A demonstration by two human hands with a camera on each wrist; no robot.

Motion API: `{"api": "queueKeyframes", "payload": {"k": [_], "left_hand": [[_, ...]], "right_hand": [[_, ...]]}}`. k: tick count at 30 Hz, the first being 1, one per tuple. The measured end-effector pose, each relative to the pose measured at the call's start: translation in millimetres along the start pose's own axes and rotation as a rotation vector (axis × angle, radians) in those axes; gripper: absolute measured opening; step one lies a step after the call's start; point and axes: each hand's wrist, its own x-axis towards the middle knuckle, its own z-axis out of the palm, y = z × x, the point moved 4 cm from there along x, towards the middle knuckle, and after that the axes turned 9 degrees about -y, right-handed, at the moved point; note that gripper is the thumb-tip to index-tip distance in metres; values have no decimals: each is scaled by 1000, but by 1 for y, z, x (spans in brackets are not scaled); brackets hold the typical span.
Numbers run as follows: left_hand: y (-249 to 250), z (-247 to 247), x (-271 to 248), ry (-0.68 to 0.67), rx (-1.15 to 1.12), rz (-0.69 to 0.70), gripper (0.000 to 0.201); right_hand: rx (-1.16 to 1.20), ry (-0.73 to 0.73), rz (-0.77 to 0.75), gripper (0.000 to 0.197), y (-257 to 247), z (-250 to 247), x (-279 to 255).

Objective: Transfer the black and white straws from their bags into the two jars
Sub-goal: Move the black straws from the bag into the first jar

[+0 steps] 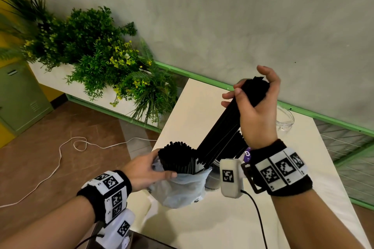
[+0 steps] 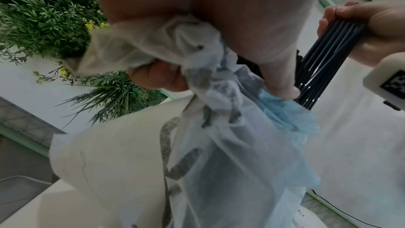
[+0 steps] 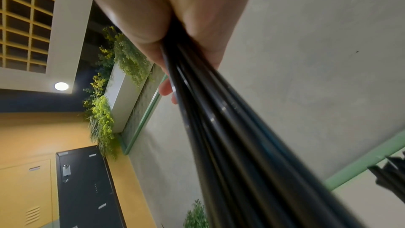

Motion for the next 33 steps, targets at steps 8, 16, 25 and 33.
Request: {"api": "queueKeyframes", "payload": {"k": [8,16,25,33], "left_hand": [[-9,-1,2,-2,-1,-9,98],[-8,-1,3,2,-16,10,92],[-5,-3,2,22,71,-28,119],[0,-5,-1,19,76,-44,121]], "right_hand": [[-52,144,-75,41,-11,-32,7],[-213,296,-114,53,17,-45,-19],[-372,307,-87,55,50,-42,-52],[-578,259,-187,51,64,-22,-70]]}}
